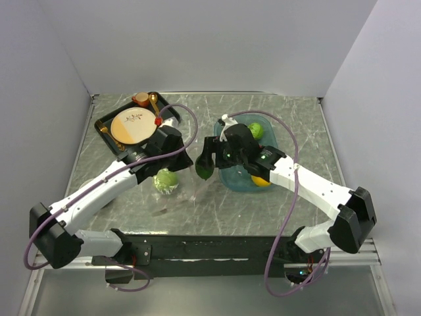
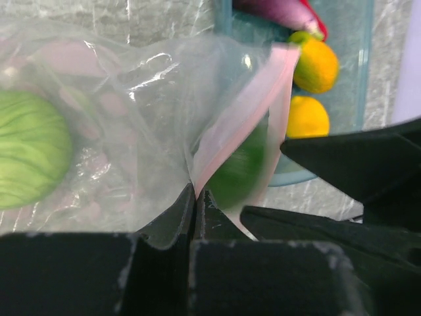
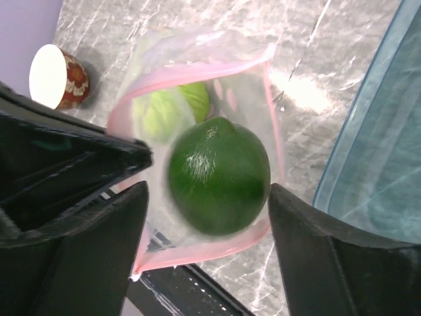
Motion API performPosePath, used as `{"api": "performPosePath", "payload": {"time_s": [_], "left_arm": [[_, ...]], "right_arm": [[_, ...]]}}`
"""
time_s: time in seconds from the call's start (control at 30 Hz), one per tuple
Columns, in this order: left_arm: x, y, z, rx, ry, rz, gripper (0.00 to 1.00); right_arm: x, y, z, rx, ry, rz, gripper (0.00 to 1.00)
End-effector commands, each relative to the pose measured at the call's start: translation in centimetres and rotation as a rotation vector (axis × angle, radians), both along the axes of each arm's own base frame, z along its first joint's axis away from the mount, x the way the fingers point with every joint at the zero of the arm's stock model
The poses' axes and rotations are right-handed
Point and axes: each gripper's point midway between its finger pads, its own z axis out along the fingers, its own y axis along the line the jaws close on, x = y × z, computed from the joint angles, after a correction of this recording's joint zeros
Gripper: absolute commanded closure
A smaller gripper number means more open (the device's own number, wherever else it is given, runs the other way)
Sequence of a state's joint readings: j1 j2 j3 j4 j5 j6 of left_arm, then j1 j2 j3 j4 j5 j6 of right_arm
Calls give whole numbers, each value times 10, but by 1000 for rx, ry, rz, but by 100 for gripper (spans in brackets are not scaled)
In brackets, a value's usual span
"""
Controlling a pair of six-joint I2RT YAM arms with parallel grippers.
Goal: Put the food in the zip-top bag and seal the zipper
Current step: Place the fake fruit in the zipper food storage bag.
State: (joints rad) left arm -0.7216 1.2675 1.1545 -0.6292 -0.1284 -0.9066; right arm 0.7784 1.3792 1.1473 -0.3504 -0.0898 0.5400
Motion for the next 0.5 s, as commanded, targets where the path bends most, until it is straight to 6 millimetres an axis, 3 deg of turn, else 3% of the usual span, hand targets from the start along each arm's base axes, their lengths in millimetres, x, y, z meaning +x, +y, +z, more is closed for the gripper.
{"api": "performPosePath", "payload": {"time_s": [0.0, 0.17, 0.33, 0.47], "left_arm": [[0, 1, 38, -57, -76, 11, 98], [0, 2, 45, -65, -90, 10, 98], [0, 3, 47, -62, -96, 9, 98], [1, 2, 45, -58, -94, 5, 98]], "right_arm": [[10, 1, 38, 33, -111, -16, 13], [8, -12, 45, 8, -126, -45, 8], [23, -78, 35, -72, -134, -318, 2], [22, -134, -18, -217, -17, -459, 2]]}}
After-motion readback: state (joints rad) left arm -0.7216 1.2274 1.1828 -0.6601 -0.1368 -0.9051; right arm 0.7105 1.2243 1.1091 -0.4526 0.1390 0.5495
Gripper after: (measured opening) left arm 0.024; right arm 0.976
